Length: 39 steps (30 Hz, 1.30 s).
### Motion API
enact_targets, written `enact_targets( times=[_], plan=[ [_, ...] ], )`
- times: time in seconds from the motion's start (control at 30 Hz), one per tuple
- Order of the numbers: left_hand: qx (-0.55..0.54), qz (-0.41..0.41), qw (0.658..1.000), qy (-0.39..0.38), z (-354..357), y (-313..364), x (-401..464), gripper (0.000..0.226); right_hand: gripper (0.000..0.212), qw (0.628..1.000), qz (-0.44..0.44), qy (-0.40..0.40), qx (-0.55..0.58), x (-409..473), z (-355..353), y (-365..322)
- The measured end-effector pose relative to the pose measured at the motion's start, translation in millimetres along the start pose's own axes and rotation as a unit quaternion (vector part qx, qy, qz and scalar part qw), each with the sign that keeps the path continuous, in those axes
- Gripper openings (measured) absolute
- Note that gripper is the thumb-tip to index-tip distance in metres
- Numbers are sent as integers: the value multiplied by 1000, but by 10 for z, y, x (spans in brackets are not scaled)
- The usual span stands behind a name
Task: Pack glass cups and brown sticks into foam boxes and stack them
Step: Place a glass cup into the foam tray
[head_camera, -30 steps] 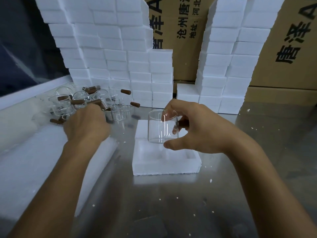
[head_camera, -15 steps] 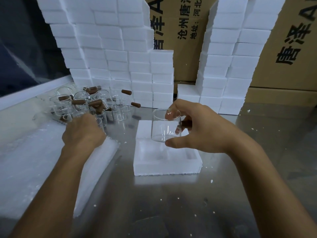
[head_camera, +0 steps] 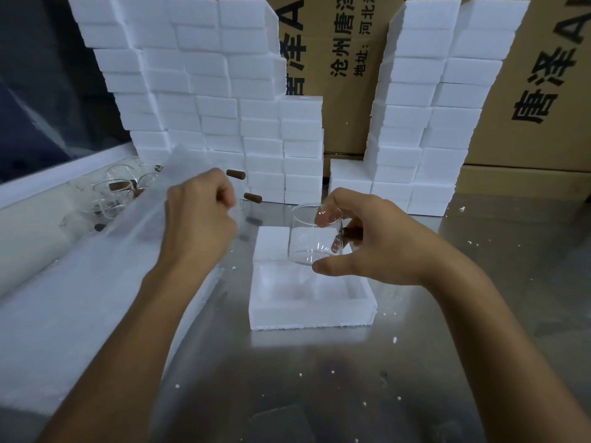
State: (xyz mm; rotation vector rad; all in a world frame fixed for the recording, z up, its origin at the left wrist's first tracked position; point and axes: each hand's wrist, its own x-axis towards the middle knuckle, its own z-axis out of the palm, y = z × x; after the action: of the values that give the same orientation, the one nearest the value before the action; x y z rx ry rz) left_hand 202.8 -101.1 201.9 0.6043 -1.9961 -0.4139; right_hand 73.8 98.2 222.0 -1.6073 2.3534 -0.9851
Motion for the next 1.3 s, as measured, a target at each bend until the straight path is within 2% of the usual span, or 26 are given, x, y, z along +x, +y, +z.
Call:
enact_targets(
  times=[0.13,0.23,0.4,0.53,0.67,0.77,0.87,1.0,1.13,1.3],
  plan=[
    [-72,64,984,-149,189,105,-142,34,50,1000,-2,11,-1,8,-31,31],
    [-81,69,965,-240,348,160,-280,42,52,1000,-5,24,-2,12,-43,50],
    [27,17,955,-294,467,99,-386,39,51,1000,-10,26,-6,16,-62,63],
    [73,-28,942,-326,485,29,-369,33,49,1000,-10,19,-5,15,-62,42],
    [97,-65,950,-291,528,-17,-378,12,50,1000,-9,23,-7,3,-55,30],
    [112,-69,958,-256,535,-14,-394,18,50,1000,-6,23,-8,-2,-49,22],
    [116,-84,963,-229,513,-6,-389,10,47,1000,-4,21,-16,-5,-46,14],
    [84,-110,967,-214,475,0,-344,29,50,999,5,28,-29,-1,-43,-7],
    [39,-104,976,-186,450,50,-311,14,55,999,-3,46,-11,-4,-27,-47],
    [-24,-138,981,-137,433,65,-281,15,61,998,-14,67,15,22,7,-53]
  ],
)
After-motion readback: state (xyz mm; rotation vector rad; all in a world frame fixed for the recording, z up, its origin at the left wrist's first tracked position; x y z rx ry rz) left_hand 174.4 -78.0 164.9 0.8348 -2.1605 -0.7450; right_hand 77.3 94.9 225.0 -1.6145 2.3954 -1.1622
